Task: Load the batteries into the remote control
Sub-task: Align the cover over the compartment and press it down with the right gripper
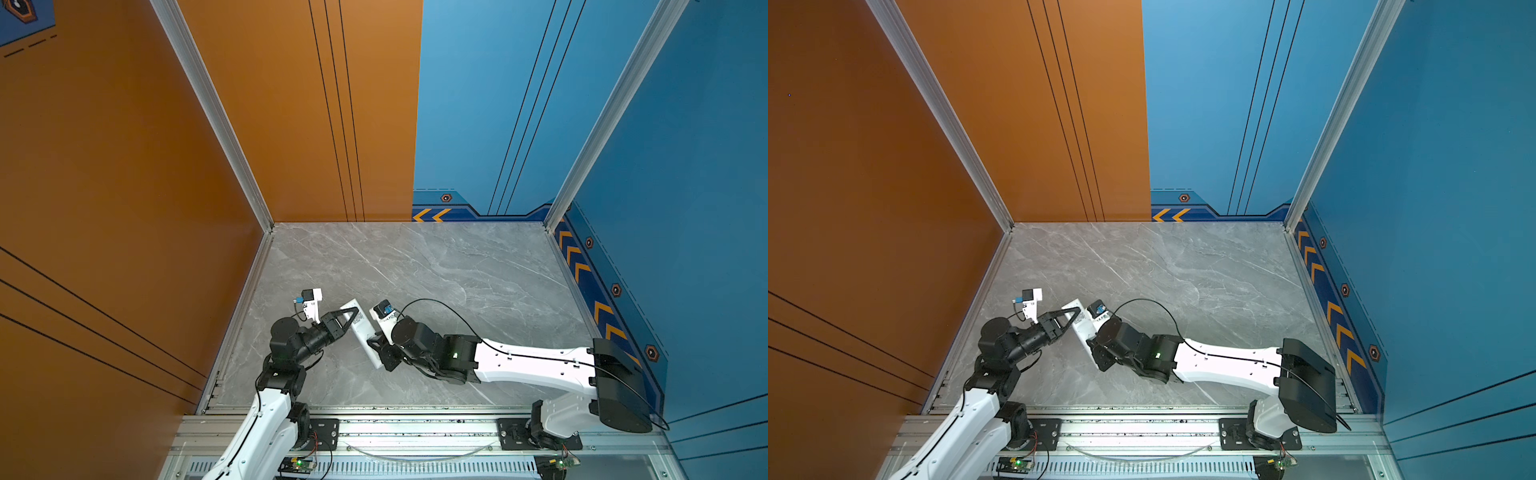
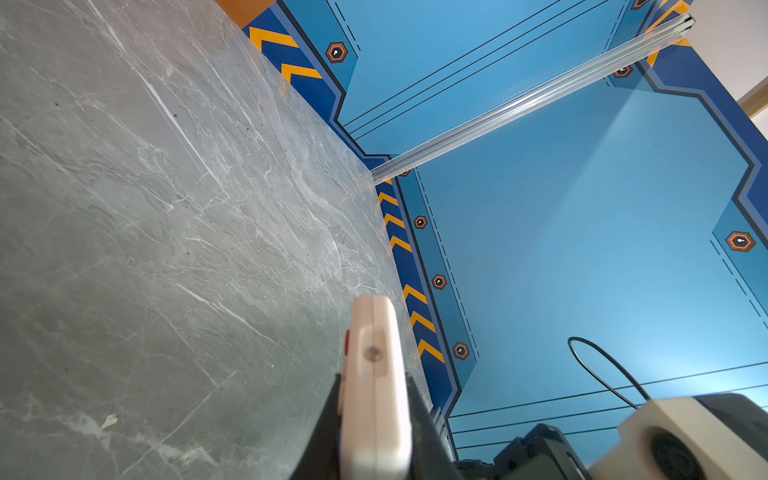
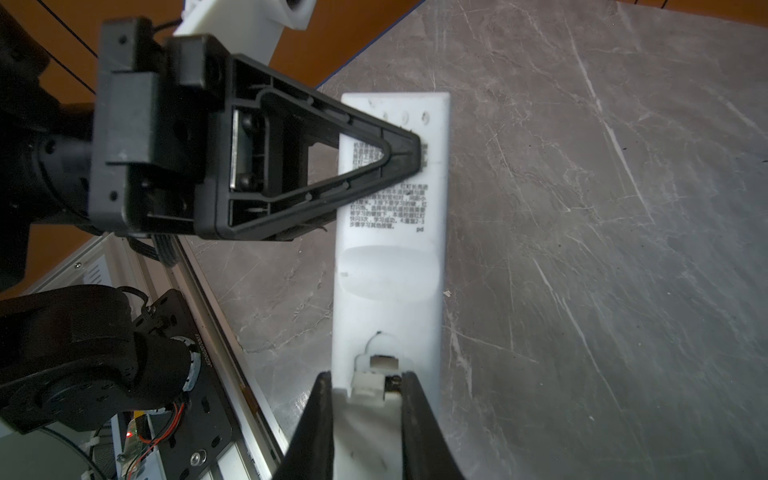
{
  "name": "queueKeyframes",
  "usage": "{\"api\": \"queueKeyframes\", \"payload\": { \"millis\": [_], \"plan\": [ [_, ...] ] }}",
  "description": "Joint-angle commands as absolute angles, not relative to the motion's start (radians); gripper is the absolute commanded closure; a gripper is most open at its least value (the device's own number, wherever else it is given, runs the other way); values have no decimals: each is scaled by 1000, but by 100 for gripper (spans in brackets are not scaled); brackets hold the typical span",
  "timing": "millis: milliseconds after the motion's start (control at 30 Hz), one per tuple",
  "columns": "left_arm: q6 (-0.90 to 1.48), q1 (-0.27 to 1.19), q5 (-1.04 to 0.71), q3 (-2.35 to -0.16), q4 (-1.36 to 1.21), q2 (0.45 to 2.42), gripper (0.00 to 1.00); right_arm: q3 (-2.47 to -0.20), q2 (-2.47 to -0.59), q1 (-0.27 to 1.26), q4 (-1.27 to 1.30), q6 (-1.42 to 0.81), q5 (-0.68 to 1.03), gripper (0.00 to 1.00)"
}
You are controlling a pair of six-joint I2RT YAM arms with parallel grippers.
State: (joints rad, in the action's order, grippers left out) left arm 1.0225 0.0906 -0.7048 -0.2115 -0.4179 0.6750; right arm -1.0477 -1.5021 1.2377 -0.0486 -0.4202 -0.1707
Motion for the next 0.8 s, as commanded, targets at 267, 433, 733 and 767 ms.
{"api": "queueKeyframes", "payload": {
  "millis": [267, 433, 733, 767],
  "plan": [
    [1038, 79, -721, -202, -445, 662, 100, -1031, -1516, 1234, -52, -426, -201, 95],
    [1037, 78, -721, -204, -445, 663, 100, -1030, -1517, 1233, -52, -426, -198, 95],
    [1037, 78, -721, -203, -445, 665, 100, -1024, -1517, 1232, -55, -428, -196, 95],
    [1036, 77, -720, -203, -446, 664, 100, -1024, -1518, 1232, -55, -428, -195, 95]
  ]
}}
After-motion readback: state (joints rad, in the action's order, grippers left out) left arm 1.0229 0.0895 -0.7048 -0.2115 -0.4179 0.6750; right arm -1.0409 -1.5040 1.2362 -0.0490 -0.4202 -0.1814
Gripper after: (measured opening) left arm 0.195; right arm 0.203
